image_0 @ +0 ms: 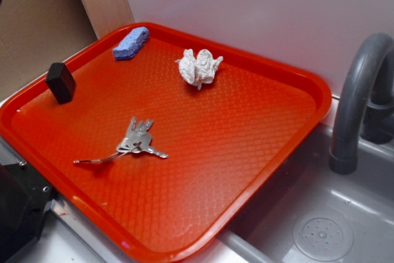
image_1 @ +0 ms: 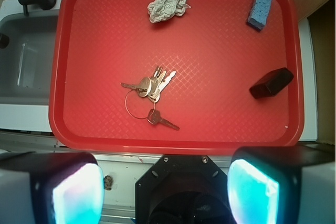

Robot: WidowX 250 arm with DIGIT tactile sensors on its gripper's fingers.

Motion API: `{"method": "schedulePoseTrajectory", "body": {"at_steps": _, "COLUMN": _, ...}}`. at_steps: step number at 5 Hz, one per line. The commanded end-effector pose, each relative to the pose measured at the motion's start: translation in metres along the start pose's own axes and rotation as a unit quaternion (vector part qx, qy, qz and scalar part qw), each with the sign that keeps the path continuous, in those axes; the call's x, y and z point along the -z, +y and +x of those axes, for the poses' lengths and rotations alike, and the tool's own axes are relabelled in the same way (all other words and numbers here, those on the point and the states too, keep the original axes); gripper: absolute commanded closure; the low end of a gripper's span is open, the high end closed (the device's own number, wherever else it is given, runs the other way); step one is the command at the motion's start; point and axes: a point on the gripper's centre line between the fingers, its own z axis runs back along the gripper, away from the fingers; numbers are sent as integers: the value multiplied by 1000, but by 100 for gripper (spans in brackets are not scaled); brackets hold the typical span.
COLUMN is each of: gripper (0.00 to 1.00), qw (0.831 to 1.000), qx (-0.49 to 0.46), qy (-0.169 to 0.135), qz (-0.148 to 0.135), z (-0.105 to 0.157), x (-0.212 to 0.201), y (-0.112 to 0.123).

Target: Grab the silver keys.

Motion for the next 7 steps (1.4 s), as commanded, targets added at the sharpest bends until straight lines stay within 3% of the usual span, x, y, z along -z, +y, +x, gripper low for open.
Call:
{"method": "schedulePoseTrajectory", "body": {"at_steps": 1, "gripper": 0, "qw": 998, "qx": 17, "qy": -9, "qz": 53, "z": -9, "x": 61, "y": -33}}
{"method": "schedulePoseTrajectory", "body": {"at_steps": 2, "gripper": 0, "qw": 996, "qx": 3, "qy": -32, "qz": 81, "z": -9, "x": 90, "y": -35}}
{"method": "schedulePoseTrajectory", "body": {"at_steps": 3, "gripper": 0, "qw": 995, "qx": -11, "qy": -60, "qz": 82, "z": -2, "x": 108, "y": -31}}
{"method": "schedulePoseTrajectory", "body": {"at_steps": 4, "gripper": 0, "qw": 996, "qx": -13, "qy": -64, "qz": 54, "z": 17, "x": 127, "y": -27}}
{"method": "schedulePoseTrajectory", "body": {"at_steps": 5, "gripper": 0, "qw": 996, "qx": -19, "qy": -60, "qz": 56, "z": 26, "x": 143, "y": -35}}
{"method": "schedulePoseTrajectory", "body": {"at_steps": 6, "gripper": 0, "qw": 998, "qx": -32, "qy": -36, "qz": 27, "z": 39, "x": 162, "y": -46}}
{"method": "schedulePoseTrajectory", "body": {"at_steps": 7, "gripper": 0, "qw": 999, "qx": -27, "qy": -19, "qz": 21, "z": 37, "x": 172, "y": -54}}
